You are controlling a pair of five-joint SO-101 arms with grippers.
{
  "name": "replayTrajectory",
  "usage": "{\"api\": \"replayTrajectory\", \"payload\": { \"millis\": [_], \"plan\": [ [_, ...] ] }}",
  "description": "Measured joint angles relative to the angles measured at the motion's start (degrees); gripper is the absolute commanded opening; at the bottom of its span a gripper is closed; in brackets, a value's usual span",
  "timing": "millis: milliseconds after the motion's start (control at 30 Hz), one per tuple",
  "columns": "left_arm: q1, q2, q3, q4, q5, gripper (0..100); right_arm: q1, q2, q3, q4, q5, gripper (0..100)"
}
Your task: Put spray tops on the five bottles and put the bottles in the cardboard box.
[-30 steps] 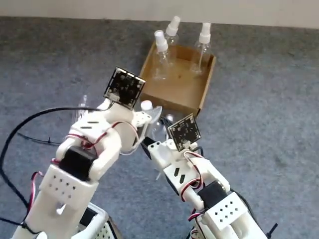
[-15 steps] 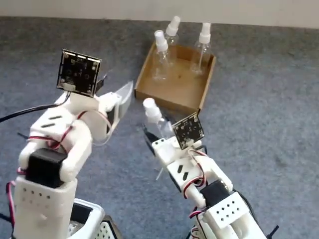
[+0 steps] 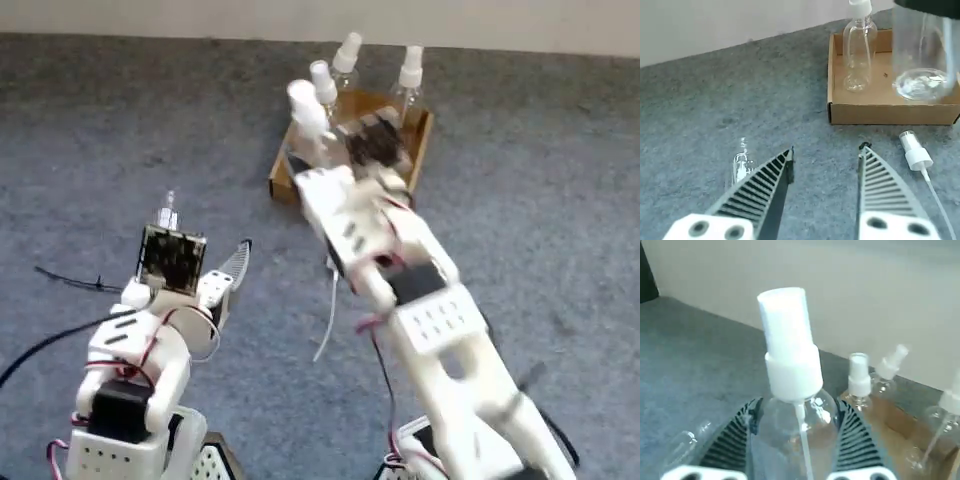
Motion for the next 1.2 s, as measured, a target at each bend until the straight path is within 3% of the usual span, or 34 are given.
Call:
{"api": "replayTrajectory", "payload": {
  "millis": [167, 433, 633, 1000, 1200],
  "plan": [
    [3.08, -3.08, 1.14, -0.88, 0.0, 27, -6.51, 10.81, -12.13, 8.35, -0.44, 0.5],
    [3.52, -3.34, 2.9, -2.64, 0.0, 27, -10.99, 12.04, -19.6, 19.16, -4.4, 0.5],
    [3.52, -3.34, 7.3, -8.79, -2.55, 27, -11.08, 12.04, -19.69, 29.45, -4.57, 0.5],
    [3.08, -4.04, 7.74, -10.29, -3.16, 27, -10.81, 2.55, -19.69, 34.11, -4.57, 0.5],
    [2.99, -3.43, 7.74, -10.29, -3.52, 27, -7.12, 1.85, -19.69, 34.29, -4.66, 0.5]
  ]
}}
